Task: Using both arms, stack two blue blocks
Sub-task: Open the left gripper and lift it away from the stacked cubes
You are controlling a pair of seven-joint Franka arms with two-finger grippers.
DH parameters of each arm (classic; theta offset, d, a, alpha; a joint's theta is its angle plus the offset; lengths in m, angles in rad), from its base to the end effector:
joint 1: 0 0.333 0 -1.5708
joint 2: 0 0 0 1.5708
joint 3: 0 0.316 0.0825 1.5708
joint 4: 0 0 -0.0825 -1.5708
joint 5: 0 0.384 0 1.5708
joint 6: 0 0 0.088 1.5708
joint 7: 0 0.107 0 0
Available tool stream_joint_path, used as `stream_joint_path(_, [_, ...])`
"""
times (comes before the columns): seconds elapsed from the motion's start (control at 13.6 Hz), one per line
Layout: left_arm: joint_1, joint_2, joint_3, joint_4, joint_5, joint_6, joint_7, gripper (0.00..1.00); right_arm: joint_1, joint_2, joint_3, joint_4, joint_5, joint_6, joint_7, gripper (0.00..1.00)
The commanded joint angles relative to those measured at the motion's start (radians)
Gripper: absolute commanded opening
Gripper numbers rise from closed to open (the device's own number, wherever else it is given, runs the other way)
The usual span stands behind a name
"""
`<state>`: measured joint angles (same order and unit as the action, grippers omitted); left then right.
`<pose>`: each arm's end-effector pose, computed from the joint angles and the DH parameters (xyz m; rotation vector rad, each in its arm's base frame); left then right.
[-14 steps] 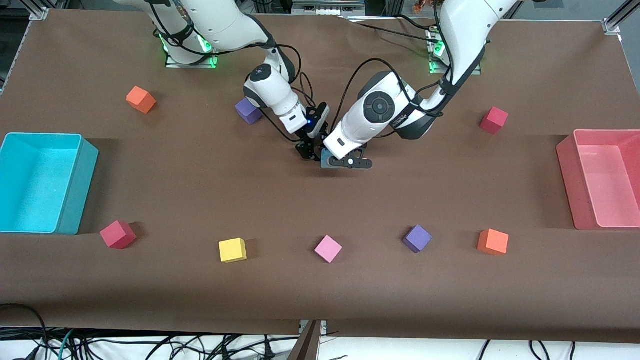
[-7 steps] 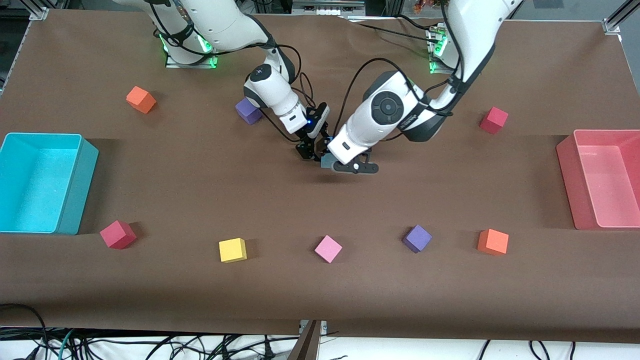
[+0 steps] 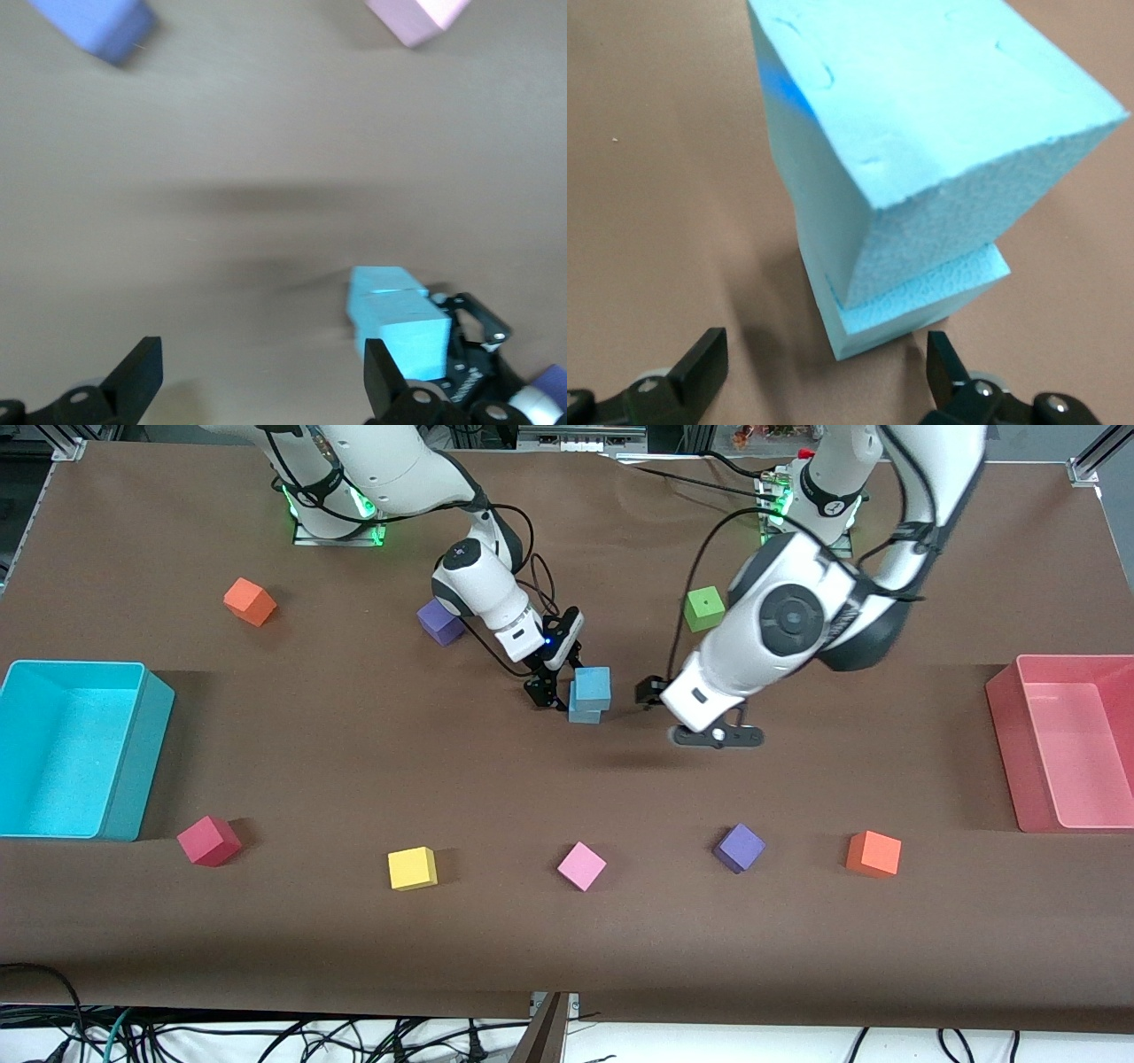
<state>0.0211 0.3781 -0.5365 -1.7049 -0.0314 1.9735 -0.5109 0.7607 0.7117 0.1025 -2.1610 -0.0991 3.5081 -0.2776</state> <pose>0.5729 -0.2899 0.3948 2.9695 0.0513 -0.2359 0.3724 0.4515 0.1388 -2.2893 -1.5632 -0.8562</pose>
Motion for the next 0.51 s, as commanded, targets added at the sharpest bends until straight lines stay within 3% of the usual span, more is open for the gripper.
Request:
stream_joint_path(0.0, [0.089,-0.073,-0.002,0.007,-0.004,-0.109,0.125,1.00,-0.011,-0.029,0.006,-0.023,-0.014,0.002,0.021,0.99])
stream_joint_path(0.22, [0.167,-0.157,0.001,0.008,-0.004,-0.214,0.204,1.00,-0.012,-0.119,0.005,-0.069,-0.013,-0.093,0.021,0.99])
stream_joint_path(0.37, [0.203,-0.226,0.004,0.013,-0.002,-0.272,0.227,1.00,-0.012,-0.213,0.005,-0.068,-0.011,-0.287,0.021,0.99])
stream_joint_path(0.44, [0.188,-0.270,0.053,0.005,-0.002,-0.295,0.248,1.00,-0.012,-0.271,0.003,-0.068,-0.010,-0.393,0.023,0.99])
